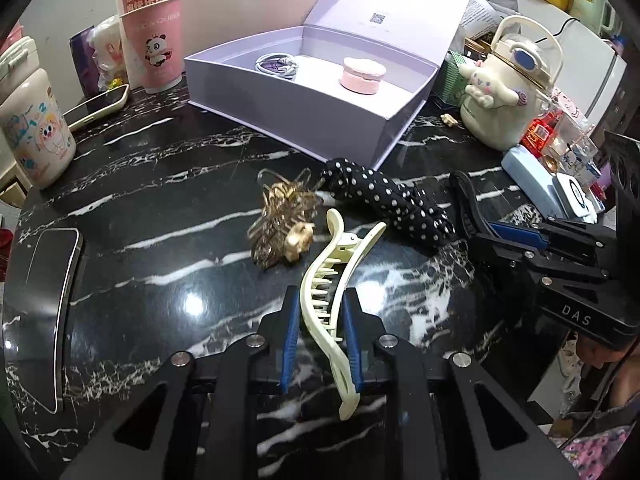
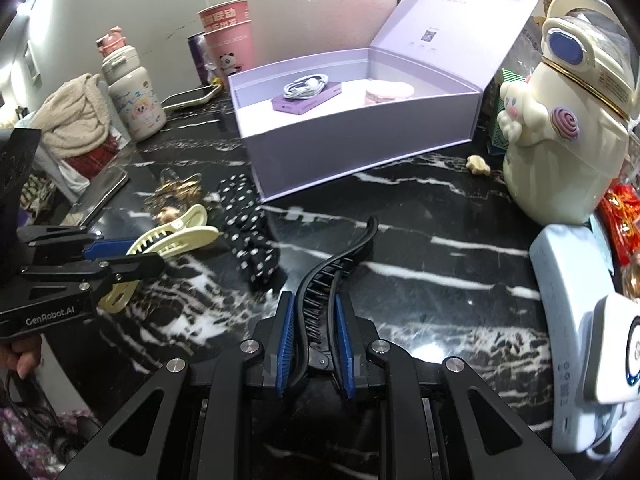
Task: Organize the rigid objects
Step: 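Grasp the cream claw clip with the left gripper while the right grasps the black clip, then lift the cream and black clips and carry them toward the box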
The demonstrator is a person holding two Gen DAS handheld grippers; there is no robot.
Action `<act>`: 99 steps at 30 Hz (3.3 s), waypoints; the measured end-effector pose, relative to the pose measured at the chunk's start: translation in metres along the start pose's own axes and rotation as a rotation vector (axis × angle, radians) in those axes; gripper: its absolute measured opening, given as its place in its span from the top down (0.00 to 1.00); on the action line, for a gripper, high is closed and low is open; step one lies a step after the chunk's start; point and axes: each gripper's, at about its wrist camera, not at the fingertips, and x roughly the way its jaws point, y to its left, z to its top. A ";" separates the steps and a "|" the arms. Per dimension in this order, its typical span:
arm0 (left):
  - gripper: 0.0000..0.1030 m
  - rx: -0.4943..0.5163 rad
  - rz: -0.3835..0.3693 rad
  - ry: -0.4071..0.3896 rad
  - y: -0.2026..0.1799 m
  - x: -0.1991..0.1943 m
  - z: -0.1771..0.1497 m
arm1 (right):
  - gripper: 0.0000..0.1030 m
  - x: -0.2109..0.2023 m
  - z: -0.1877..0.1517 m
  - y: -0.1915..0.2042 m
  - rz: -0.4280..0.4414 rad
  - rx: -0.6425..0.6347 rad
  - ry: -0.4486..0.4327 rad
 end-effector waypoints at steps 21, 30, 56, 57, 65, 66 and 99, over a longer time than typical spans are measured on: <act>0.80 0.054 -0.022 -0.022 -0.005 0.002 0.001 | 0.66 0.002 -0.001 0.013 -0.060 -0.036 0.007; 0.80 0.039 -0.023 -0.035 -0.003 0.003 0.000 | 0.80 0.002 -0.002 0.013 -0.052 -0.042 -0.009; 0.80 0.009 -0.070 -0.117 -0.003 -0.029 0.009 | 0.80 -0.024 0.008 0.022 -0.017 -0.037 -0.055; 0.80 0.011 -0.070 -0.120 -0.003 -0.030 0.010 | 0.80 -0.026 0.009 0.022 -0.016 -0.039 -0.059; 0.80 0.023 -0.071 -0.167 -0.003 -0.037 0.026 | 0.80 -0.034 0.025 0.020 -0.011 -0.032 -0.089; 0.80 0.023 -0.071 -0.171 -0.003 -0.038 0.028 | 0.80 -0.035 0.028 0.018 -0.011 -0.028 -0.093; 0.80 0.035 -0.048 -0.263 0.002 -0.040 0.119 | 0.80 -0.038 0.112 -0.003 0.007 -0.037 -0.196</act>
